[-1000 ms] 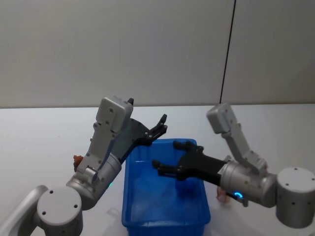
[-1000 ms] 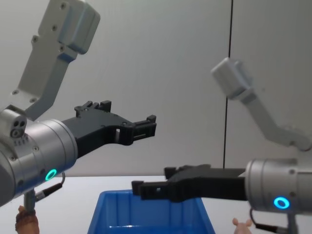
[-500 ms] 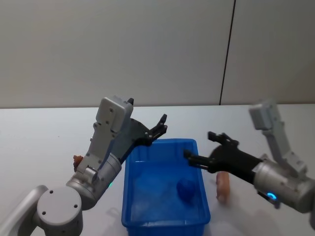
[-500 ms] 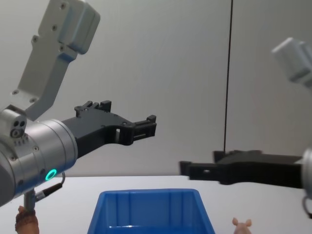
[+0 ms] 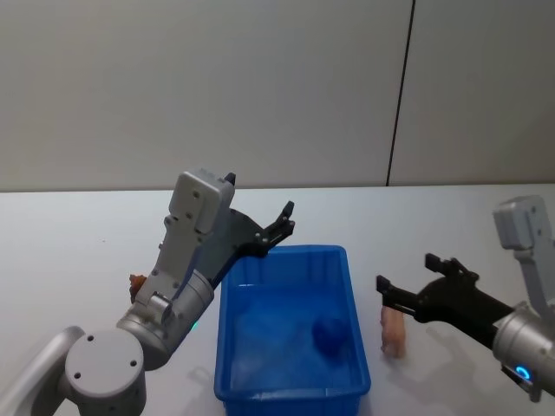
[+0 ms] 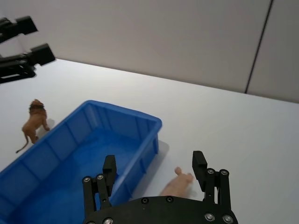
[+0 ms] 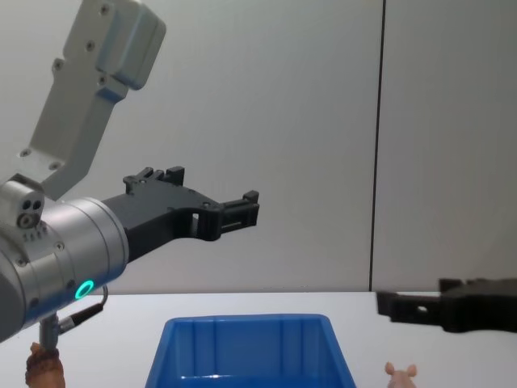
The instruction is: Pick up the two dolls from the table and place them into the box.
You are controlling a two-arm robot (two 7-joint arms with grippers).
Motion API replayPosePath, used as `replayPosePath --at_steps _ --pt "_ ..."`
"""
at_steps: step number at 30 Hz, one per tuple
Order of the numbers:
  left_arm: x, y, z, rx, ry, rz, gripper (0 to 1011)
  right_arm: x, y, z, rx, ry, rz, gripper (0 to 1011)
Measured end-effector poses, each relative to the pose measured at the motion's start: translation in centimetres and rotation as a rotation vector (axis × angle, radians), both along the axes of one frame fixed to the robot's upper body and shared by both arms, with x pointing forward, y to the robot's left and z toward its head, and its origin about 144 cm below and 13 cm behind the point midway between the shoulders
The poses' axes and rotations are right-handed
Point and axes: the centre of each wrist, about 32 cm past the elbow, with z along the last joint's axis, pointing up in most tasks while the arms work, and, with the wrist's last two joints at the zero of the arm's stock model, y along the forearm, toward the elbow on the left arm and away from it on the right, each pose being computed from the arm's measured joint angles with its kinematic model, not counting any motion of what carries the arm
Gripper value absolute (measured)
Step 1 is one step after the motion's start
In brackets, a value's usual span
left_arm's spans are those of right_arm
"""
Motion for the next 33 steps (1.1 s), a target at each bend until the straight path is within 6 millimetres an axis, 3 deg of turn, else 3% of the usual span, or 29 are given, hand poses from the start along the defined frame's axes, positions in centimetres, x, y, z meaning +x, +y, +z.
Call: replayPosePath --at_steps 13,33 --pt "0.0 0.0 0.0 0.0 0.0 0.0 1001 -0.9 0.3 -0.6 -0.032 0.059 -0.077 1001" --pt "0.0 0.0 0.0 0.0 0.0 0.0 1001 0.2 2.2 -2.8 -0.091 0.148 -0.115 1001"
